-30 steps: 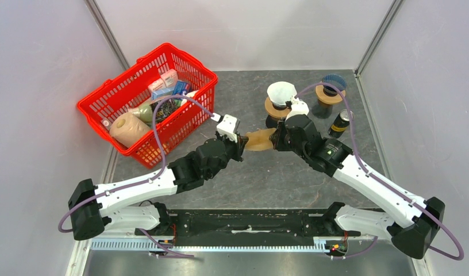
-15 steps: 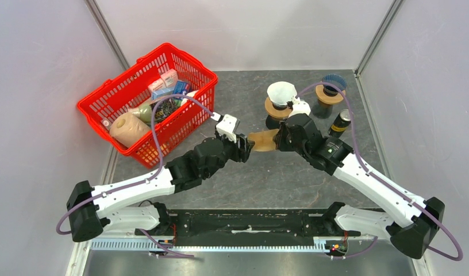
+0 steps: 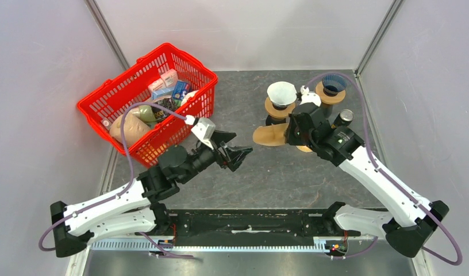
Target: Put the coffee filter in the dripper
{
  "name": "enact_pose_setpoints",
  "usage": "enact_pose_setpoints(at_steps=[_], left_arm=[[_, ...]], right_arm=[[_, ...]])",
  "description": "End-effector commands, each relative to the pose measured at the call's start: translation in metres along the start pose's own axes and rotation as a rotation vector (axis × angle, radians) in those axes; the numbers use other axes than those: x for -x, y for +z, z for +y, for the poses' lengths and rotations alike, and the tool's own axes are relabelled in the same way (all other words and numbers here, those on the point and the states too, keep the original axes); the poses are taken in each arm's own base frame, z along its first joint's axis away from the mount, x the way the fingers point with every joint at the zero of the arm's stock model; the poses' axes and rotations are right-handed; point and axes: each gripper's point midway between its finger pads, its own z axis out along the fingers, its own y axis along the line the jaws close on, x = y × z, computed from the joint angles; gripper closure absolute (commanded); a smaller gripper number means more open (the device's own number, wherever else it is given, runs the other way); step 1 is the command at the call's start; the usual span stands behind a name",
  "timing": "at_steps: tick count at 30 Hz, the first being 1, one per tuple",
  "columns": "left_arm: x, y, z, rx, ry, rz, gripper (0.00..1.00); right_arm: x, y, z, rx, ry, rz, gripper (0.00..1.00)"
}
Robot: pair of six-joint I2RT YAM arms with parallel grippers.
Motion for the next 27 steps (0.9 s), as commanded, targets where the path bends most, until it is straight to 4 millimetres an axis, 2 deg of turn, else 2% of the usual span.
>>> enact_pose_setpoints(at_steps=[1,4,7,12,16,19,23,27], left_arm=[[0.022,-0.011,-0.008,-0.057,-0.006,-0.115,0.12],[0.022,-0.009,0.015,0.068,-0.012,-0.128,0.12],[0.019,-0.005,0.037,0.203,-0.028,-0.122,0.12],[0.008,0.004,0.060,0.290,-0.042,-0.124,0.11],[-0.006,0.011,0.086,0.326,-0.128,-0.069,0.10],[-0.011,0.012,0.105,0.346,-0.190,-0.059,0.10],[-0.021,0.011,0.120,0.385,-0.209,-0.025,0.10],[-0.032,0.007,0.131,0.429,-0.199,-0.002,0.10]], right_arm=[[0.028,-0.024,-0.024,-0.082,0.011,-0.042,1.00],[0.053,-0.036,-0.038,-0.121,0.049,-0.103,1.00],[0.083,-0.045,-0.061,-0.208,0.088,-0.186,1.00],[0.135,-0.043,-0.104,-0.323,0.153,-0.239,1.00],[0.171,-0.023,-0.139,-0.328,0.209,-0.204,1.00],[0.188,0.001,-0.164,-0.291,0.253,-0.155,1.00],[0.206,0.034,-0.200,-0.259,0.327,-0.104,1.00],[0.217,0.061,-0.225,-0.251,0.351,-0.077,1.00]])
